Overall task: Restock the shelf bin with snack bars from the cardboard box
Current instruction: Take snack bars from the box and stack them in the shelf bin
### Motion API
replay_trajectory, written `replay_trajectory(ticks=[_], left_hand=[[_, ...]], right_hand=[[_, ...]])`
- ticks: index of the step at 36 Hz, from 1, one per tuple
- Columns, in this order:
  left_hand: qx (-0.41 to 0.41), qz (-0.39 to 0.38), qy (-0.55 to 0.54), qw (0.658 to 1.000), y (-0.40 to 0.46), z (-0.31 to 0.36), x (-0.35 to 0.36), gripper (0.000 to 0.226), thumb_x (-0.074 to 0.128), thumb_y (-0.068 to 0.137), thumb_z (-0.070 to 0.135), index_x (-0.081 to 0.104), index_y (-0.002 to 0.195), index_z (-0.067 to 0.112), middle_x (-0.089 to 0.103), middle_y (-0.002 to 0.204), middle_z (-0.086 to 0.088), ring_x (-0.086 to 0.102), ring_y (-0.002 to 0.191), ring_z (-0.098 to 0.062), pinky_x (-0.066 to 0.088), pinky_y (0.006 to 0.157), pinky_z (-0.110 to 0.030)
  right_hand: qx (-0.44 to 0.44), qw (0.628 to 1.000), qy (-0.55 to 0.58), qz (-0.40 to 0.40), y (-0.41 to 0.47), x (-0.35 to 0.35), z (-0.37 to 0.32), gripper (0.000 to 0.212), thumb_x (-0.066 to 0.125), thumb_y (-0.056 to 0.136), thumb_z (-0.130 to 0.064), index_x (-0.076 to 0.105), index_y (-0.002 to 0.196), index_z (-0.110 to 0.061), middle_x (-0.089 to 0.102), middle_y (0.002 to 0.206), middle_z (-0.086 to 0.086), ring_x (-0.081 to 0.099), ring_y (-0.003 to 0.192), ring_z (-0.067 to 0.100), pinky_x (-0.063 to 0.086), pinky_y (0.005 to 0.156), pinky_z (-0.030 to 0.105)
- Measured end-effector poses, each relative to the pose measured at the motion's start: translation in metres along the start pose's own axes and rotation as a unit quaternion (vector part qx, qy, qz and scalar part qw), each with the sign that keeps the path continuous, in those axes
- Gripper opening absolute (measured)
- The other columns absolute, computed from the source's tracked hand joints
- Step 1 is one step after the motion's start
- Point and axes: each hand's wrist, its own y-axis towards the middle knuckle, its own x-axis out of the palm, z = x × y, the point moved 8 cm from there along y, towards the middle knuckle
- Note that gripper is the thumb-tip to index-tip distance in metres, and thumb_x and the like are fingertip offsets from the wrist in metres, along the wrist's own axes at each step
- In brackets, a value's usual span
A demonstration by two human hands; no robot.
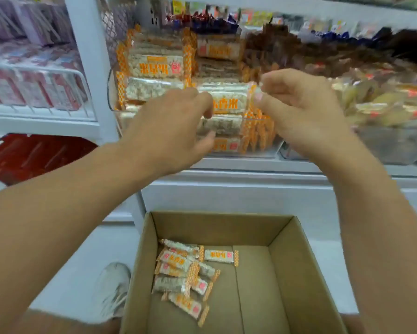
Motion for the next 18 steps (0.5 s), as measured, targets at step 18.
replay_trajectory(ticks=[18], left_hand=[[-0.482, -0.495, -0.198, 0.695, -0.329, 0.008, 0.336, 0.080, 0.063, 0.080, 0.055, 0.039, 0.146, 0.018, 0.050, 0.147, -0.004, 0.053, 0.126, -0.024, 0.046, 0.103, -0.032]], right_hand=[[0.385, 0.800, -0.083, -0.453, -0.294, 0.254, 0.262, 0.090, 0.092, 0.049, -0.044, 0.058, 0.128, -0.017, 0.058, 0.126, -0.003, 0.053, 0.126, 0.020, 0.045, 0.102, 0.026]])
